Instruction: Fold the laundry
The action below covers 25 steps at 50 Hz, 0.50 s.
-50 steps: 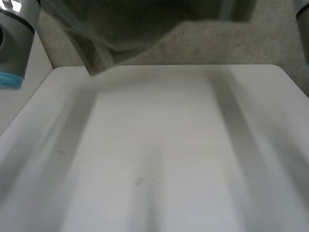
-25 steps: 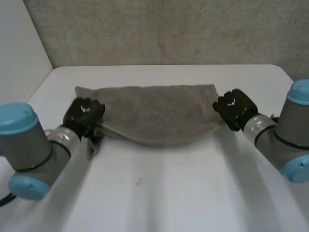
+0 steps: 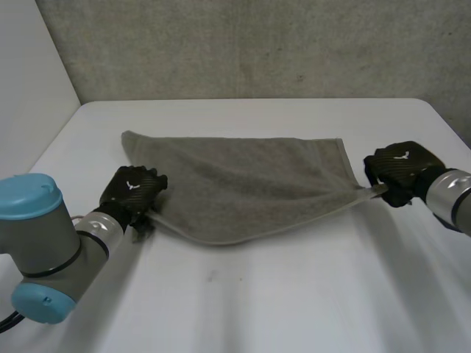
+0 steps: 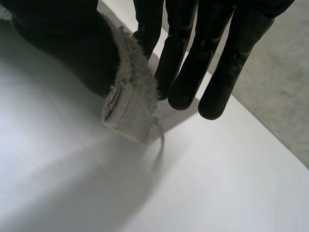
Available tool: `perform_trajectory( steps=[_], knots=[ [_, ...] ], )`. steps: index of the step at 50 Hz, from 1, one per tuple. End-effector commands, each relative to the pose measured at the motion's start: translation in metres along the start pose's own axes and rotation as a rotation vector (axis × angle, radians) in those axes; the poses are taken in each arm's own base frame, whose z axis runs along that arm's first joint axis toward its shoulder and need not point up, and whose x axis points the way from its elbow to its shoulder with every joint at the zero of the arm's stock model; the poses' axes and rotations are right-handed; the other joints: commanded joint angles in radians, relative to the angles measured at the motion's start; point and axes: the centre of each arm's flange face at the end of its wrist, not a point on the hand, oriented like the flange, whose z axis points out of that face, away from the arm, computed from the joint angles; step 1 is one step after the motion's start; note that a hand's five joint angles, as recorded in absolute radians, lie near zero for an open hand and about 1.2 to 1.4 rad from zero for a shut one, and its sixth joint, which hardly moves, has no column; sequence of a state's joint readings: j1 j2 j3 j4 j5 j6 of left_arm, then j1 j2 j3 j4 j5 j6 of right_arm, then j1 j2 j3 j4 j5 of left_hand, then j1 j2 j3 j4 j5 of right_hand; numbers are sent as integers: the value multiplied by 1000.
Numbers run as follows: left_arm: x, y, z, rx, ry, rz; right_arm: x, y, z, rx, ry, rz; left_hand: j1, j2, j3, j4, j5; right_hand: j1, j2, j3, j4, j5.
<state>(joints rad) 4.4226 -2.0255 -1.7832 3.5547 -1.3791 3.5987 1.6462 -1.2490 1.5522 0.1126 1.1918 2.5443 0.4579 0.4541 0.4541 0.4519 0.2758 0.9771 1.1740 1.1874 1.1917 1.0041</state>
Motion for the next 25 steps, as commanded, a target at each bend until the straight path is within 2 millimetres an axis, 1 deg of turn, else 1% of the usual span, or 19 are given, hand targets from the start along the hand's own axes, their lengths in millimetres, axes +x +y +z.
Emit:
perform_trajectory(
  steps=[1,6,10,14,16,17,19,25],
  knots=[
    [1,1,9,11,0,-6,24,9,3,0,77,51,46,50,50,52,54,419,222,209,205,218],
    [0,-1,13,21,-1,-54,22,14,3,-6,76,69,49,53,53,55,57,419,222,209,205,218],
    [0,-2,15,23,0,-146,18,19,2,-16,67,73,61,65,65,67,68,419,222,209,205,218],
    [1,-3,14,20,7,-212,19,19,3,-8,76,69,64,68,68,70,71,419,222,209,205,218],
    [6,-4,9,0,25,-268,22,18,5,9,89,60,64,68,68,70,71,419,222,209,205,218],
    [6,-4,9,0,25,-268,22,18,5,9,89,60,64,68,68,70,71,419,222,209,205,218],
    [16,-9,1,-23,58,-294,24,16,6,22,98,55,55,59,59,61,63,419,222,209,205,218],
    [19,-9,-2,-31,64,-290,25,13,6,30,103,48,58,62,62,64,66,419,222,209,205,218]
  ],
)
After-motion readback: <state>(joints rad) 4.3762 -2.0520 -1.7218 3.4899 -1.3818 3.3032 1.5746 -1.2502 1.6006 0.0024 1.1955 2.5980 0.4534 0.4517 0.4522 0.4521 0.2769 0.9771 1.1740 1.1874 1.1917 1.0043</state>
